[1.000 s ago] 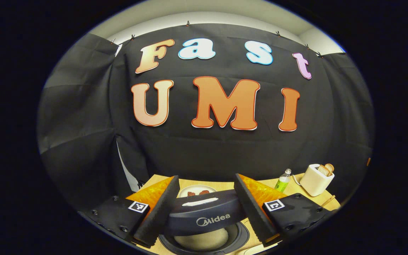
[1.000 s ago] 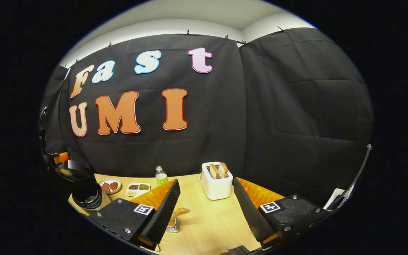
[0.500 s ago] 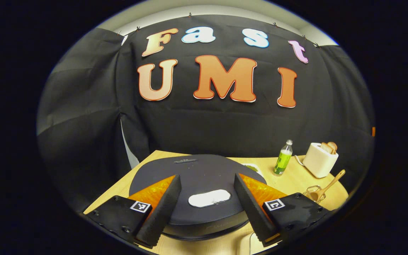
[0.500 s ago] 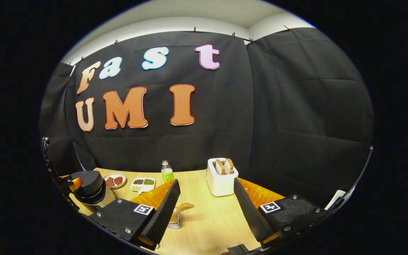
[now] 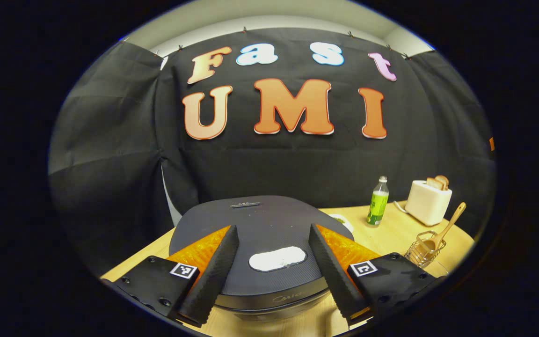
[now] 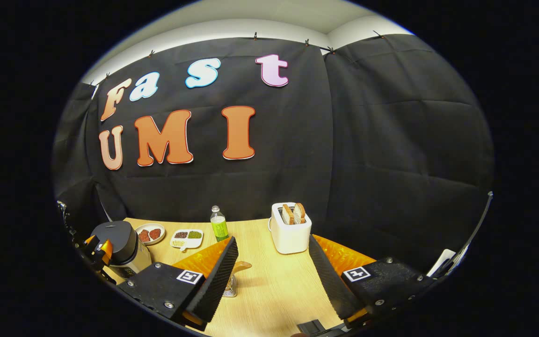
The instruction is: Close the left gripper, press the button to open the rice cooker; take a wooden spoon from the chopstick holder with the right hand, scoop a spoonful of rice and pour it into the rice cooker, then put the wooden spoon back into the chopstick holder.
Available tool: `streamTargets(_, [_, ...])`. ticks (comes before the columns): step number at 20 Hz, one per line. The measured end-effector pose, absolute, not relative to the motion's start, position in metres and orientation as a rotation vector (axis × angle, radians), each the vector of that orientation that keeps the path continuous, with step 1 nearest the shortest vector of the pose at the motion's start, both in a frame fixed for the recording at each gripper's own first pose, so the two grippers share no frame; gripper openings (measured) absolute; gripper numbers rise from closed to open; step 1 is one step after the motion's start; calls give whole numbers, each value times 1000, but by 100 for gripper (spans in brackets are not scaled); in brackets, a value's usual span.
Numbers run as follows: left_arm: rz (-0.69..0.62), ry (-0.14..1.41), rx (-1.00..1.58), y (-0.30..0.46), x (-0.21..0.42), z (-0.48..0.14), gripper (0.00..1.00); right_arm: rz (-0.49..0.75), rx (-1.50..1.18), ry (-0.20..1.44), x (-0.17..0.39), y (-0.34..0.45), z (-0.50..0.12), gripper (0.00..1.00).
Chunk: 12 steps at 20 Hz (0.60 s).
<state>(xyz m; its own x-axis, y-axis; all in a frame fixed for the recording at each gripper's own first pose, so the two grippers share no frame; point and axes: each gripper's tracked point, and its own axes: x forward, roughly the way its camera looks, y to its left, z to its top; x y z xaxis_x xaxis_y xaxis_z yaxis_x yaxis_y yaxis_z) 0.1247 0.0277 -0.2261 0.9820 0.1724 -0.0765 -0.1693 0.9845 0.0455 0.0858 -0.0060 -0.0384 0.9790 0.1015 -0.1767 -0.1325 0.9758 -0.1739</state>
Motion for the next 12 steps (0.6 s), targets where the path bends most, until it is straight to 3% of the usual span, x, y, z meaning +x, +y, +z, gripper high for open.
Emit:
streamTargets(3, [183, 96, 43, 29, 125, -236, 96, 118, -191, 175, 85, -9, -40, 94])
streamTargets(6, [185, 110, 64, 29, 128, -228, 100, 128, -179, 170, 83, -7, -38, 94])
streamTargets(8, [177, 181, 59, 30, 130, -229, 94, 131, -173, 160, 84, -7, -33, 94])
streamTargets(9, [178, 226, 52, 32, 129, -229, 100, 136, -167, 154, 84, -6, -30, 94])
streamTargets(10, [195, 274, 31, 36, 125, -230, 94, 140, -163, 148, 84, -6, -27, 94])
streamTargets(12, [201, 260, -55, 35, 119, -202, 100, 141, -164, 132, 87, -6, -21, 99])
